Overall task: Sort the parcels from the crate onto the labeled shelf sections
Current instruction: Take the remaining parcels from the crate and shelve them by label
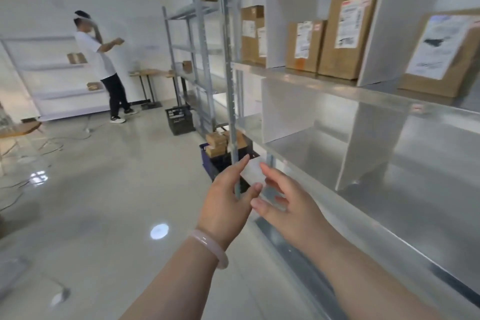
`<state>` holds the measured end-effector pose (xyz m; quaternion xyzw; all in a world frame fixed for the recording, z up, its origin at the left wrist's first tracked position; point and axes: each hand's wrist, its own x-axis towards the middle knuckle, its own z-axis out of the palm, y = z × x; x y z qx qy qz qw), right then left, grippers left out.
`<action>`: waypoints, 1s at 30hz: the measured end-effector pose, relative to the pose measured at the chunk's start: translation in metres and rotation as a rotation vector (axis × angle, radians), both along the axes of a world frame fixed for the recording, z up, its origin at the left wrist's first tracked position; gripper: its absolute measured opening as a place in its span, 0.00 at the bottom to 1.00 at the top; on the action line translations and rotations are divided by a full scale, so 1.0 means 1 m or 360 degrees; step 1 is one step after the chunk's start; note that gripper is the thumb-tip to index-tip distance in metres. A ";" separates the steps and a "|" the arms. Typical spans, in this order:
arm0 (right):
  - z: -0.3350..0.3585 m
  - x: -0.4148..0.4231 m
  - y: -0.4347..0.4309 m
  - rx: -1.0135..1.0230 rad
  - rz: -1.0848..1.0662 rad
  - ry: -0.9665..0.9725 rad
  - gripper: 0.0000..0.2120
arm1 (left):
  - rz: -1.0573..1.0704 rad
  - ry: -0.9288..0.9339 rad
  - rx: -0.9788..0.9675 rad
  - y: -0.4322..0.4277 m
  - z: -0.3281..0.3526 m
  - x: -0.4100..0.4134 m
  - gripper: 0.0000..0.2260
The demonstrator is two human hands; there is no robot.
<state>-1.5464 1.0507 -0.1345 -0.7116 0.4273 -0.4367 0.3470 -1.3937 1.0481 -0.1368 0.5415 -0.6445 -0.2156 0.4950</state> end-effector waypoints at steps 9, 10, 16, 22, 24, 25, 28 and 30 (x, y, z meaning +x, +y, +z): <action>-0.026 0.111 -0.073 0.0162 0.0210 0.0080 0.29 | 0.0244 0.0038 0.0145 -0.051 -0.040 0.118 0.24; -0.030 0.119 -0.085 0.0180 0.0237 0.0083 0.29 | 0.0266 0.0047 0.0172 -0.059 -0.043 0.126 0.24; -0.051 0.158 -0.177 0.0231 0.0382 0.0053 0.27 | 0.0367 0.0035 0.0231 -0.141 -0.057 0.162 0.24; -0.052 0.182 -0.297 0.0293 0.0482 0.0042 0.29 | 0.0454 0.0021 0.0282 -0.248 -0.051 0.181 0.25; -0.049 0.192 -0.336 0.0302 0.0541 0.0047 0.29 | 0.0488 0.0050 0.0288 -0.282 -0.046 0.188 0.24; -0.048 0.197 -0.354 0.0311 0.0558 0.0038 0.29 | 0.0505 0.0079 0.0289 -0.298 -0.045 0.193 0.24; -0.048 0.218 -0.404 0.0357 0.0589 -0.0003 0.28 | 0.0545 0.0163 0.0315 -0.340 -0.047 0.210 0.23; -0.053 0.235 -0.431 0.0388 0.0601 0.0001 0.27 | 0.0572 0.0163 0.0337 -0.366 -0.052 0.226 0.22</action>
